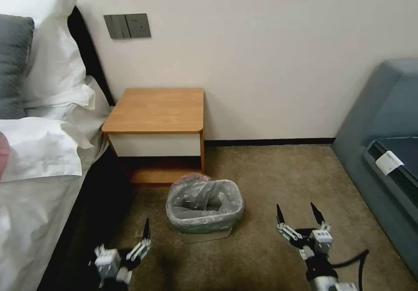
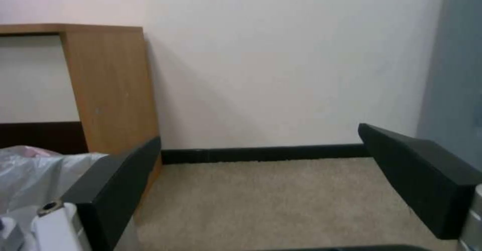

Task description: Pick up the garbage bag from the table and place it over the trash can.

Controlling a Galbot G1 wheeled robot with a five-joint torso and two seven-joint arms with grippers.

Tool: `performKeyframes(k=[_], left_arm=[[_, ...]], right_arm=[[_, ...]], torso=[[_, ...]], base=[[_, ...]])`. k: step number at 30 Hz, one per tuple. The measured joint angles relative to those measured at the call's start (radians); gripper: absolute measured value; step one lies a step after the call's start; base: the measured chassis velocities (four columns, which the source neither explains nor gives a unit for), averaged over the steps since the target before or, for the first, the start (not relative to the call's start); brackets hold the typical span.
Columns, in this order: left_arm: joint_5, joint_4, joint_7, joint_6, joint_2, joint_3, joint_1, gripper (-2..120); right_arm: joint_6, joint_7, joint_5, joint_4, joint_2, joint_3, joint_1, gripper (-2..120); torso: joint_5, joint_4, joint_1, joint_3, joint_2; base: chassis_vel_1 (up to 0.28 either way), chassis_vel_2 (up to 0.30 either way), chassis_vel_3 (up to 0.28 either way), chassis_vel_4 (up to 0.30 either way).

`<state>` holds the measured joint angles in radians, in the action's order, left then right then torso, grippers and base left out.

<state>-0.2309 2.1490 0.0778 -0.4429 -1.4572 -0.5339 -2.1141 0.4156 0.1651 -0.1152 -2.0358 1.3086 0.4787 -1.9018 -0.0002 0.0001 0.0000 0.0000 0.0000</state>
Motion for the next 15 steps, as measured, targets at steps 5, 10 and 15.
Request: performKeyframes(k=[5,10,15], left_arm=[[0.0,0.001,0.003,0.0,0.0,0.001,0.0,100],[0.0,0.001,0.004,0.003,0.0,0.001,0.002,100],[0.0,0.001,0.005,0.005,0.0,0.002,0.004,100]], right_arm=[[0.0,0.002,0.0,0.0,-0.001,-0.001,0.001,100],[-0.002,0.004,0.001,-0.001,-0.002,-0.002,0.002,100],[-0.004,0.005,0.001,-0.002,-0.004,-0.003,0.003,100]], torso=[[0.0001,0.0,0.0,0.0,0.0],[0.0001,0.0,0.0,0.0,0.0],[0.0001,-0.0001,0.0,0.0,0.0]], base=[[0.0,0.0,0.0,0.0],[0.0,0.0,0.0,0.0],[0.0,0.0,0.0,0.0]])
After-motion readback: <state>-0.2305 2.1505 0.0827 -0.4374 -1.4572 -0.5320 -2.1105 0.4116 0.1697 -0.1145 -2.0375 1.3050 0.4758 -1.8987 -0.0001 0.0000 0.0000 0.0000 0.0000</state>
